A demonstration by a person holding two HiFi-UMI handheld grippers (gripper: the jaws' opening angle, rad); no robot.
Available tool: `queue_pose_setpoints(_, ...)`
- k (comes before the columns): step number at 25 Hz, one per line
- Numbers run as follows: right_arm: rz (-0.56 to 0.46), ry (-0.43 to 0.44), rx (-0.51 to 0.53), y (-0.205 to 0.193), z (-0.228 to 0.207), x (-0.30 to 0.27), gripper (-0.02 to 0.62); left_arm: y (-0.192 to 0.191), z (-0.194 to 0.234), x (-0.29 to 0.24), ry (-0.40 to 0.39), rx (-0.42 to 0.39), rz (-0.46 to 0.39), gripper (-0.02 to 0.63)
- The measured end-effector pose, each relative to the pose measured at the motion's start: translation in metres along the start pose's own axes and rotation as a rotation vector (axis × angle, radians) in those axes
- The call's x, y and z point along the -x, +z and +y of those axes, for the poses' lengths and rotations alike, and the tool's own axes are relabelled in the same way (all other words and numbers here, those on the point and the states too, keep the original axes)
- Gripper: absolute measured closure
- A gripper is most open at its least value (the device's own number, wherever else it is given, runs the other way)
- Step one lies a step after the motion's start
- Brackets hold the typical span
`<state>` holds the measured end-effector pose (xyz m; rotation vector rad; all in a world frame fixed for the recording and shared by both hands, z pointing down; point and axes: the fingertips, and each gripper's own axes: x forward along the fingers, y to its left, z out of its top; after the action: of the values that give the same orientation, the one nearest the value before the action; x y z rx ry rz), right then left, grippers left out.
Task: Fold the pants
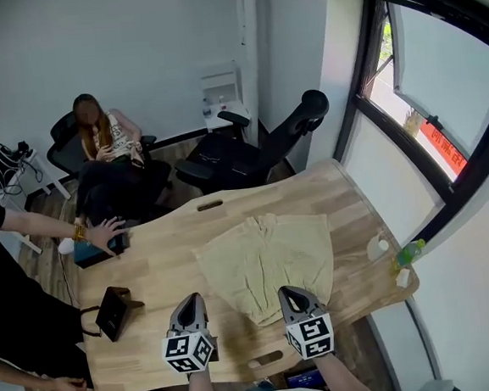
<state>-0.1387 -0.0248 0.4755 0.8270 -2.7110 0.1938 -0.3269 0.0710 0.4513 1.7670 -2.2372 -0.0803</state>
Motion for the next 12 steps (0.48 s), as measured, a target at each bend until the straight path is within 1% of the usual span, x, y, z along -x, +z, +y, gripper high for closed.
queue_pose_setpoints(6, 0.036, -0.029, 0.003, -0.003, -0.003, -0.026, 0.589, -0.001, 0.025, -0.028, -0.015, 0.019, 0.017, 0.598)
queue_pose_setpoints(12, 0.079, -0.056, -0.001, -0.012, -0.009, -0.033, 0.589, -0.008, 0.032, -0.049, -0.039, 0.038, 0.031, 0.598)
